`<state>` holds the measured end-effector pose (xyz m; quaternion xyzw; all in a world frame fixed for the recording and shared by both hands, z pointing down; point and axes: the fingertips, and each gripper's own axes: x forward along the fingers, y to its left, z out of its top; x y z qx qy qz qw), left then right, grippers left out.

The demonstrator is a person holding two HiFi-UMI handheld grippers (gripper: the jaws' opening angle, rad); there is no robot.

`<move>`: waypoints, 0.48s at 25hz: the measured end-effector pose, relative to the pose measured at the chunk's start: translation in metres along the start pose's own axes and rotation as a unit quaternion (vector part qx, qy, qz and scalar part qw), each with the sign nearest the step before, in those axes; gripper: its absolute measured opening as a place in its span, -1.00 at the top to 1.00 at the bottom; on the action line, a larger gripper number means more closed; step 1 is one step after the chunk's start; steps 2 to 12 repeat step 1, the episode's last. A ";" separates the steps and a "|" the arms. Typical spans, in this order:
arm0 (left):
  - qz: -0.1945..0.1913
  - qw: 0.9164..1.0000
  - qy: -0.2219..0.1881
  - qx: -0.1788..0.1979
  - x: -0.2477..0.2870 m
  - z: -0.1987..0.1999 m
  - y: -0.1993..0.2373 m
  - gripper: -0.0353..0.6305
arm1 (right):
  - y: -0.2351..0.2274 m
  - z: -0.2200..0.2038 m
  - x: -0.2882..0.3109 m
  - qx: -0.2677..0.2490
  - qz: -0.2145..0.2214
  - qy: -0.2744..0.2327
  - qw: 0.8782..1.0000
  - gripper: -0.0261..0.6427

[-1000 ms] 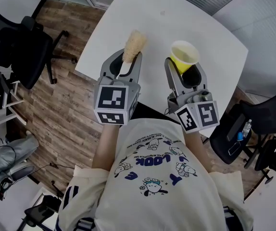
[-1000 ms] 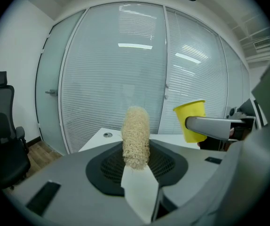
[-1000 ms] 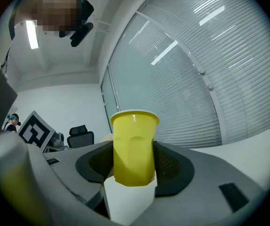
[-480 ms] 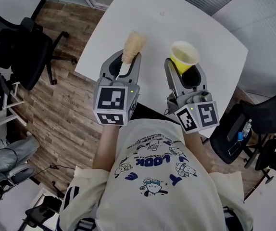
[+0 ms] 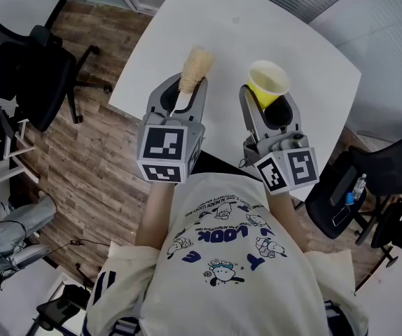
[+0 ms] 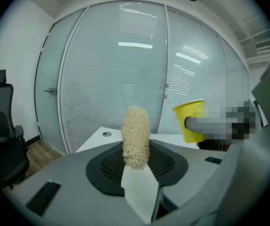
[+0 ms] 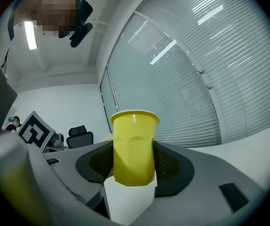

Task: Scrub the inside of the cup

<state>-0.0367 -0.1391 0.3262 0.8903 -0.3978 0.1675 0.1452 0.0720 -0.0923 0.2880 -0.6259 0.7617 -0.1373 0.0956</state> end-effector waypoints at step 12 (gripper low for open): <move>-0.001 1.000 0.001 0.000 0.000 0.000 0.000 0.45 | 0.000 0.000 0.000 0.000 0.000 0.001 1.000 0.19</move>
